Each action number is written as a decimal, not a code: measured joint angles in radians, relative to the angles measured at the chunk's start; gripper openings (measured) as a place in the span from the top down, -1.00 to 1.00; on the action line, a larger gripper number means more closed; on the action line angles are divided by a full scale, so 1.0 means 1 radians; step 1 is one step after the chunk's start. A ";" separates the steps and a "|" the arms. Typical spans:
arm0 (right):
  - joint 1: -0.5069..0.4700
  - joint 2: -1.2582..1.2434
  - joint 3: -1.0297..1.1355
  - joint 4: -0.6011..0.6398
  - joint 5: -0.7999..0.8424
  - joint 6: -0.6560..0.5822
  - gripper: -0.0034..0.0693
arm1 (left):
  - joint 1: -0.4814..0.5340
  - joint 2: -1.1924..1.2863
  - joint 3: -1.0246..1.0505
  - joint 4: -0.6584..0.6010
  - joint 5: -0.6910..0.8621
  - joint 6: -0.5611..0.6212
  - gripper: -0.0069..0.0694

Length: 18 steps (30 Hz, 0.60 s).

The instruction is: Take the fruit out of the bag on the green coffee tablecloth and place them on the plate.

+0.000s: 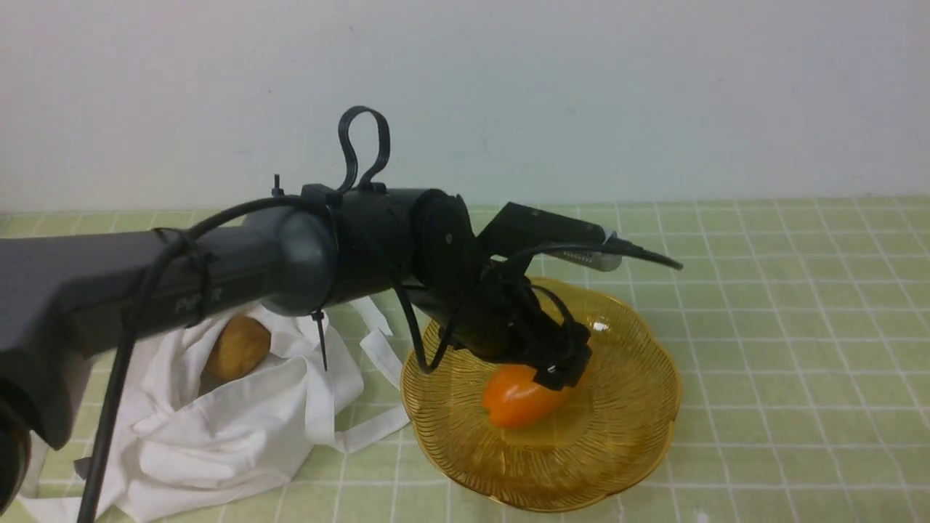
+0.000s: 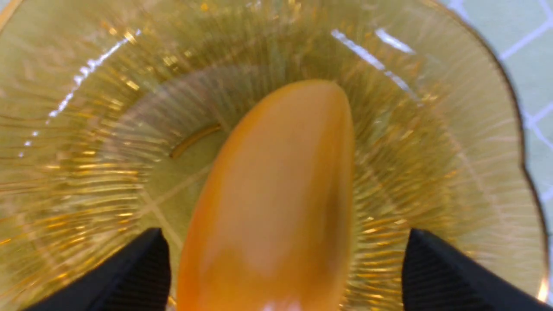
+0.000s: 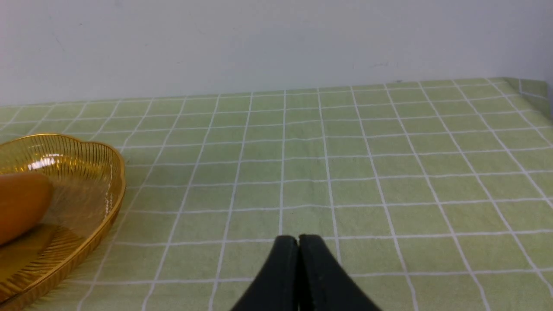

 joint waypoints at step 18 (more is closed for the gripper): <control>0.000 0.000 0.000 0.000 0.000 0.000 0.93 | -0.003 -0.468 -0.067 0.448 0.368 -0.330 0.83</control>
